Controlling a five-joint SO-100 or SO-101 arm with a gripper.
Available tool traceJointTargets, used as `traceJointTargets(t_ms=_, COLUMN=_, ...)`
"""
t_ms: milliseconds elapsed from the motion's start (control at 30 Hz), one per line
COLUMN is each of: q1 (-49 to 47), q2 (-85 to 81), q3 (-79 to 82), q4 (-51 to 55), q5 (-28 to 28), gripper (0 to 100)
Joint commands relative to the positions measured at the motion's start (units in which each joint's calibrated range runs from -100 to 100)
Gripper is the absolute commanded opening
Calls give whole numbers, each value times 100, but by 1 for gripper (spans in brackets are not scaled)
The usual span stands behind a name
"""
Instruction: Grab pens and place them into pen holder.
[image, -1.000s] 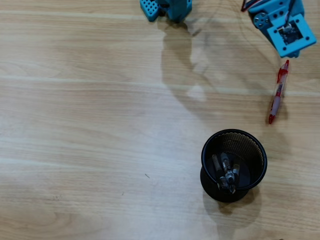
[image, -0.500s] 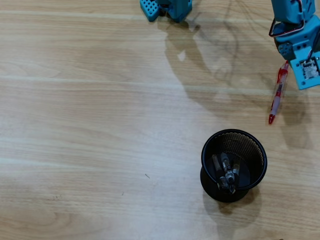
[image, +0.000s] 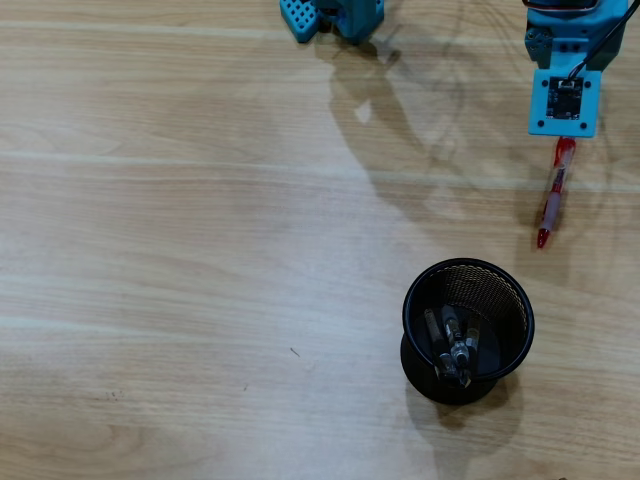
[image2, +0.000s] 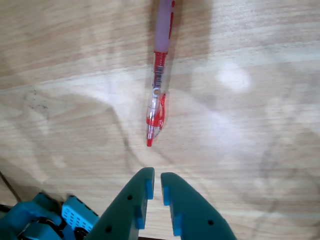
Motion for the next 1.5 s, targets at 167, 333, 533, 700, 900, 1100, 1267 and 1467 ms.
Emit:
traceJointTargets(t_ms=167, q1=32, q2=521, q3=-612, q4=112, q5=-20, gripper=5)
traceJointTargets(t_ms=333, q1=-32, q2=1158, q3=-1291, q4=-271, q5=1, gripper=9)
traceJointTargets(t_ms=533, q1=-123, q2=1659, q3=-1381, q4=-1000, q5=-20, gripper=20)
traceJointTargets(t_ms=700, q1=-123, q2=1965, q3=-1381, q4=-1164, q5=-25, gripper=21)
traceJointTargets(t_ms=900, q1=-123, q2=2407, q3=-1345, q4=-1601, q5=-30, gripper=21)
traceJointTargets(t_ms=1100, q1=-123, q2=2891, q3=-1318, q4=-1765, q5=-35, gripper=21)
traceJointTargets(t_ms=1267, q1=-123, q2=2950, q3=-1318, q4=-1711, q5=-41, gripper=20)
traceJointTargets(t_ms=1467, q1=-105, q2=2959, q3=-1309, q4=-1674, q5=-41, gripper=2)
